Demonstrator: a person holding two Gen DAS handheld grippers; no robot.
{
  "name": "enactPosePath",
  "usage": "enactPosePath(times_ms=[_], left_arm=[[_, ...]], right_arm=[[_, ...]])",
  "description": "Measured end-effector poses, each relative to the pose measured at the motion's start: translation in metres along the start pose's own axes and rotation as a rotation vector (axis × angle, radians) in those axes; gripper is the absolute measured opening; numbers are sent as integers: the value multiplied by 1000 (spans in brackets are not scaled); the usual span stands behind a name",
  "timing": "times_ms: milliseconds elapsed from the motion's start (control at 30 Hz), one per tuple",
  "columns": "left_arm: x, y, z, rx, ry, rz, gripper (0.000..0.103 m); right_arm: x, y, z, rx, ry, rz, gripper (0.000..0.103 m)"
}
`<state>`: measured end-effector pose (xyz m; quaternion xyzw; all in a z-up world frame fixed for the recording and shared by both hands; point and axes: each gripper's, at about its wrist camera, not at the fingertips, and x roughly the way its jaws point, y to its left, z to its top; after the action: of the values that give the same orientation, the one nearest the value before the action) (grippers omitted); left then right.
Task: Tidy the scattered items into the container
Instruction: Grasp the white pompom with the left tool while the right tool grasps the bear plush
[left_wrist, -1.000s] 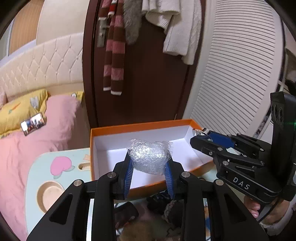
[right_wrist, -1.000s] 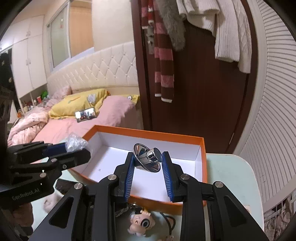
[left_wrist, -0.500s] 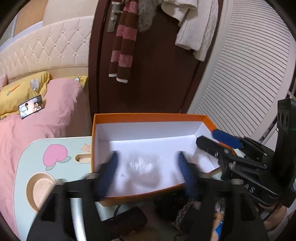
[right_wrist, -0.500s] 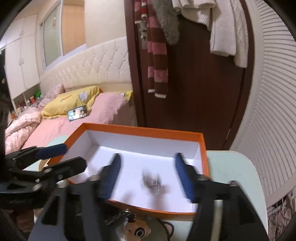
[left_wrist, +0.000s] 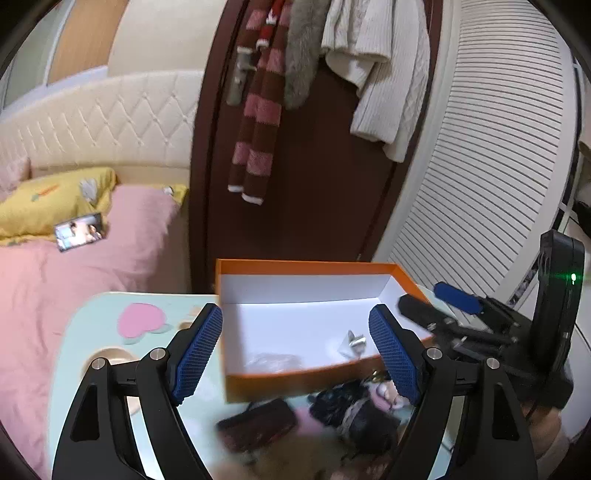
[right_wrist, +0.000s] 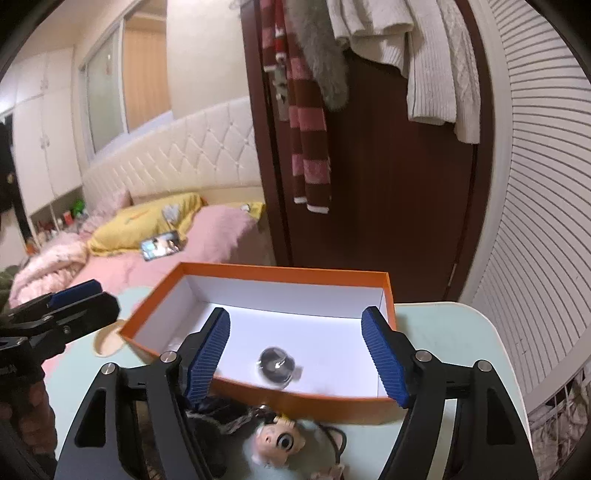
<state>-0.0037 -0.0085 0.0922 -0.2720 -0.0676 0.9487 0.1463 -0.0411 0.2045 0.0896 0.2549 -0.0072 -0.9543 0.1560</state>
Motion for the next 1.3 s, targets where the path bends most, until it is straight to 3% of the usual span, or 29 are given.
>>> enactPosePath(times_ms=[133, 333, 533, 767, 867, 1133, 1200, 1300], left_arm=[[-31, 7, -16, 31, -14, 39, 82], [-59, 9, -62, 4, 28, 43, 82], [-56, 3, -109, 23, 143, 118, 82], [-44, 3, -134, 54, 200, 192, 82], [-45, -2, -138, 86, 183, 231, 86], [-48, -3, -133, 83, 172, 226, 86], [-47, -2, -132, 83, 176, 222, 86], [-46, -1, -132, 75, 191, 209, 86]], right_arm=[[-24, 4, -11, -14, -10, 32, 86], [-56, 14, -49, -17, 44, 59, 87], [-67, 25, -95, -9, 173, 63, 92], [-57, 42, -120, -107, 283, -7, 92], [-49, 40, -128, -107, 326, -15, 93], [-52, 33, -133, -101, 285, -24, 94], [-54, 33, -132, -109, 272, -34, 80], [-67, 43, -123, -168, 179, -56, 79]])
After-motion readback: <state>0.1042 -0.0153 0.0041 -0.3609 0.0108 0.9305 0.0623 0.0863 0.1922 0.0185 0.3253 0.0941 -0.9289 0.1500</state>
